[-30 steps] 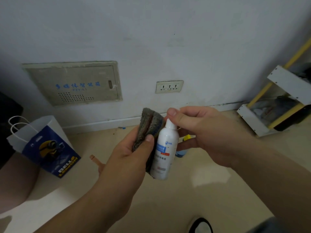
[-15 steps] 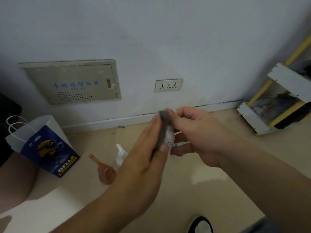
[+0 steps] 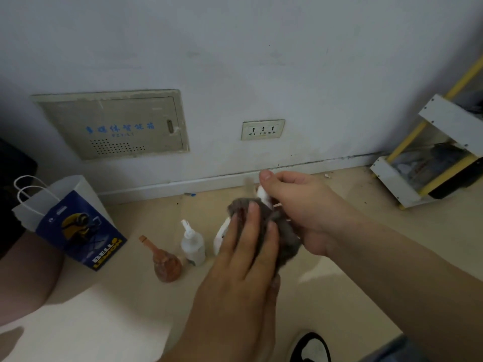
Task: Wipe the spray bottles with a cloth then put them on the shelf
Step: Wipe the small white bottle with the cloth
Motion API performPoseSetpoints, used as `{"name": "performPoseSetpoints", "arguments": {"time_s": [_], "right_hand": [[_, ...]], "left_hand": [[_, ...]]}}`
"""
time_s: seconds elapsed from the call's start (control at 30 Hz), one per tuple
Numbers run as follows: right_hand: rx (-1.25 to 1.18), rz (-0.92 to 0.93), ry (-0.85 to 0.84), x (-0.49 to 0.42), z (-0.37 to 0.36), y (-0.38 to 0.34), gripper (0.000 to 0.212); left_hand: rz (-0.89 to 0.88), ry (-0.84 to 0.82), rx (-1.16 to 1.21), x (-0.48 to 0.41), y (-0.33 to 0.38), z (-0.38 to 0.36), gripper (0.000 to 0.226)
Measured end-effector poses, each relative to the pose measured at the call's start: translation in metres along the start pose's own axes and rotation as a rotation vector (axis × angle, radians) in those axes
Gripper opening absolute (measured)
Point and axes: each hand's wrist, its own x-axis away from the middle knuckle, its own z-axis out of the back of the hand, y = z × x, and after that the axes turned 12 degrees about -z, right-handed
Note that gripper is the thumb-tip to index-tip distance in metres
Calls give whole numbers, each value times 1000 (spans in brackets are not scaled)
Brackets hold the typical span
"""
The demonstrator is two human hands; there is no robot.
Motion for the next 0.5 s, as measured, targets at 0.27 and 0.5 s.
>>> {"name": "performPoseSetpoints", "arguments": {"time_s": [0.27,0.5], "right_hand": [[-29,-68,-100,7,-14,7,25],[-99,-55,-101,-2,20,-12,26]], "left_hand": [[81,68,191,-20,-20,24,60],[821,347,732,7,-23,10,27]]}}
